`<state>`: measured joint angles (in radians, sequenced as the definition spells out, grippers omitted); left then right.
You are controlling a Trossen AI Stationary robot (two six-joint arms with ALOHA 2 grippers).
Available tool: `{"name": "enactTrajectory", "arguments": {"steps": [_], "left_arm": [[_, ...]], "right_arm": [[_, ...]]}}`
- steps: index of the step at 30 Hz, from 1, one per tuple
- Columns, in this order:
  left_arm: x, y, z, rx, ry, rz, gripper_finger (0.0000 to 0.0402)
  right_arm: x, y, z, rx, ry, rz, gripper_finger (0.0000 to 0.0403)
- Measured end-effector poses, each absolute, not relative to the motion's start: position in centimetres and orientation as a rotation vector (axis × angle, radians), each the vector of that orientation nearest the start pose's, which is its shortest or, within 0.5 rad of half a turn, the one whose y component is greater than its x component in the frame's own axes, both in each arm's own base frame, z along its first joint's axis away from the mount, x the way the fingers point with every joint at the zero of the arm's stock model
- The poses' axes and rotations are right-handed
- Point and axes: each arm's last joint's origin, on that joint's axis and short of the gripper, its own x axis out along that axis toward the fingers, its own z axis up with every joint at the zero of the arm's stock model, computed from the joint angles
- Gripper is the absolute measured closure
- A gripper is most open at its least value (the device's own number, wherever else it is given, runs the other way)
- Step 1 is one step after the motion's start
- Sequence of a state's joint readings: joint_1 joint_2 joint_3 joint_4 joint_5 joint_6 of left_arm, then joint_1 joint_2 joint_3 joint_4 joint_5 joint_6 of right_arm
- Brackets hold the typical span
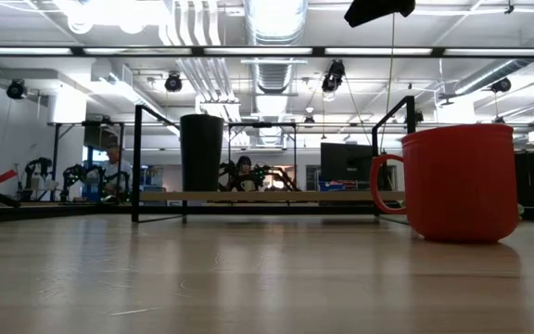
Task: Stack small to large cups/mugs on shelf
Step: Put the purple mug on the shelf
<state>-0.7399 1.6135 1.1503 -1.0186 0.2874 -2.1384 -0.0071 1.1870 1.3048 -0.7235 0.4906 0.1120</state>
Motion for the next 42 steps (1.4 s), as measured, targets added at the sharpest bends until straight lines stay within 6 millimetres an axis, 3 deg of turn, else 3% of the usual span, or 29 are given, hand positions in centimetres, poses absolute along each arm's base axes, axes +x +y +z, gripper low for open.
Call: {"name": "enactTrajectory", "arguments": {"steps": [5,13,20,27,42], "left_arm": [[20.6,-19.8,21.6,-1.195,1.58,0.971,0.0394],[20.8,-19.7,21.7,-1.171,1.6,0.925,0.0395],[21.5,-18.3,24.1,-1.211,1.581,0.809,0.0395],[22.1,-15.1,26.1,-1.189,1.533,0.672,0.0395],[26.0,-6.3,28.9,-0.784,1.341,0.433,0.0395]], "right_arm": [[23.4,-1.5,38.4,-0.029,0.562,-0.518,0.0282],[23.4,-1.5,38.4,-0.021,0.56,-0.52,0.0282],[23.4,-1.5,38.4,-0.004,0.553,-0.525,0.0282],[23.4,-1.5,38.4,-0.003,0.552,-0.525,0.0282],[23.4,-1.5,38.4,0.029,0.543,-0.534,0.0282]]}}
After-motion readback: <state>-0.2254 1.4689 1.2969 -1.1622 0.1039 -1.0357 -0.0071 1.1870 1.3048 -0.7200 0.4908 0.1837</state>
